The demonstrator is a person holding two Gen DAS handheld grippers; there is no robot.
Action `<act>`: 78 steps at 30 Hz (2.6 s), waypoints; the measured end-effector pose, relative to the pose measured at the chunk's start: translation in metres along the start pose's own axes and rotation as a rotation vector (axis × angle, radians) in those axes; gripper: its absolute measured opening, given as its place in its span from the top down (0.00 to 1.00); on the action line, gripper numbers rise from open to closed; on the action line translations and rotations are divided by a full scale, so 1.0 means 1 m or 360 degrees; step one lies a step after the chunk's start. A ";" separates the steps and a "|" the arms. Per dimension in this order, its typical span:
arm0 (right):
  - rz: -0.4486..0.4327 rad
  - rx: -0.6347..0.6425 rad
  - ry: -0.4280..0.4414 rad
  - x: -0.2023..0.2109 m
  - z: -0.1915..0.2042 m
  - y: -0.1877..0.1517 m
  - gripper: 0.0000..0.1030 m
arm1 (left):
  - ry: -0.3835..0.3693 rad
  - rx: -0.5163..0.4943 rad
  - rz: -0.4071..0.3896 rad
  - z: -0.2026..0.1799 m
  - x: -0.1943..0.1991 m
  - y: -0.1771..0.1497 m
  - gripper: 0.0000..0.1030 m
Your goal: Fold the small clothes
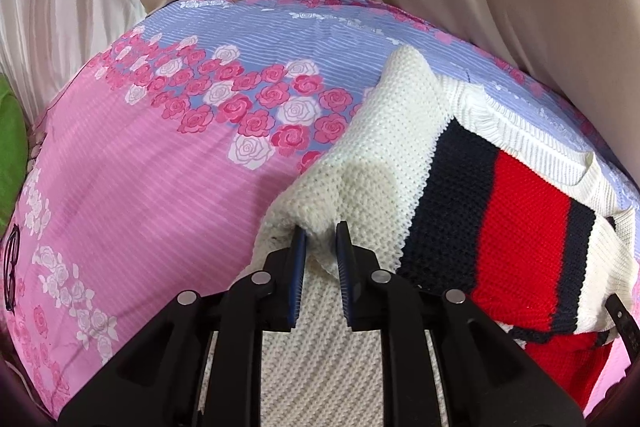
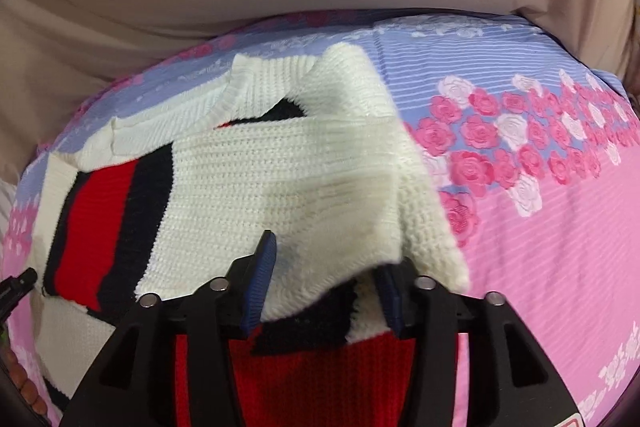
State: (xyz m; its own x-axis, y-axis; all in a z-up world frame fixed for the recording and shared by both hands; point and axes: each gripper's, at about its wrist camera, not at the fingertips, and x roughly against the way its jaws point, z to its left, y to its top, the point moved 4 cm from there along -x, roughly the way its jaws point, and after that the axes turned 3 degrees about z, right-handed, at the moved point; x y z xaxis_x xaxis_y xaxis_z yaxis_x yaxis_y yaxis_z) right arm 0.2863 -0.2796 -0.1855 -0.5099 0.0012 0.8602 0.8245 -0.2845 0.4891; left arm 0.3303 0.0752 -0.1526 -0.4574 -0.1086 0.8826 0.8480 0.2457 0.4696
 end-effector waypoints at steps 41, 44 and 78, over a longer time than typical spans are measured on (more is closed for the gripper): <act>0.0342 -0.0166 0.0132 0.153 -0.092 -0.295 0.50 | -0.0351 0.0088 0.0486 0.136 0.078 -0.182 0.26; 0.0343 -0.0271 0.0238 0.146 -0.086 -0.306 0.43 | -0.0377 0.0152 0.0525 0.141 0.082 -0.209 0.25; 0.0512 -0.0027 0.0373 0.287 -0.085 -0.391 0.94 | -0.0576 -0.0153 0.0723 0.165 0.223 -0.284 0.90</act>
State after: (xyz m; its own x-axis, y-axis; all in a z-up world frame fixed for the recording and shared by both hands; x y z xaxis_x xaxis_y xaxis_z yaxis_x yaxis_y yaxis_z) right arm -0.2033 -0.2493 -0.1415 -0.2701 -0.3086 0.9120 0.9481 -0.2505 0.1960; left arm -0.0565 0.1401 -0.0926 -0.0904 0.3271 0.9407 0.9931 0.1002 0.0606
